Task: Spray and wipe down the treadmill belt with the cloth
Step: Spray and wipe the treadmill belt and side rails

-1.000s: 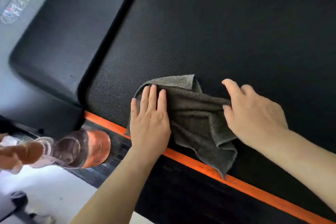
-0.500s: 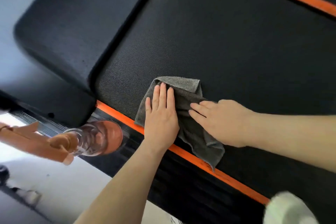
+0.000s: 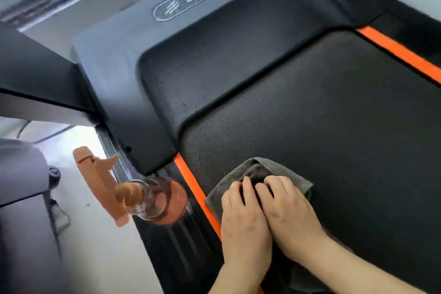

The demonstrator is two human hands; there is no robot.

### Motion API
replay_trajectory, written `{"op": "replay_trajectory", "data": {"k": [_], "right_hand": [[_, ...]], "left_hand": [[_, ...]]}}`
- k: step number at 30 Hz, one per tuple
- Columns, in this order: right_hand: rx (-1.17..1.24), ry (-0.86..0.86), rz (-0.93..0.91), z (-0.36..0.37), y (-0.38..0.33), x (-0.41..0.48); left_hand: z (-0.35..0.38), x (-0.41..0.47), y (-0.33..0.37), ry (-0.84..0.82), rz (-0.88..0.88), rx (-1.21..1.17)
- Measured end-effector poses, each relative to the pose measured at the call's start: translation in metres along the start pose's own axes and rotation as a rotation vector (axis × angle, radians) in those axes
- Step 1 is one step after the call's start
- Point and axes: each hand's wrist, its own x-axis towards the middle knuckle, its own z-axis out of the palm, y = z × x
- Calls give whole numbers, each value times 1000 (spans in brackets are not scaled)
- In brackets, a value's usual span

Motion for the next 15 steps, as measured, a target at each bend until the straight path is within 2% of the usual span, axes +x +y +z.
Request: {"op": "replay_trajectory", "data": {"k": [5,7,15], "right_hand": [[-32,-76,24,13,9,-37],[-36,-104,4,14,14,-22],[-110,-51,-167,32,4,140]], "left_hand": [[10,-9,11,-54,-56,88],[10,4,11,-36,-101,75],[3,123,-52,212,-372,-1]]}}
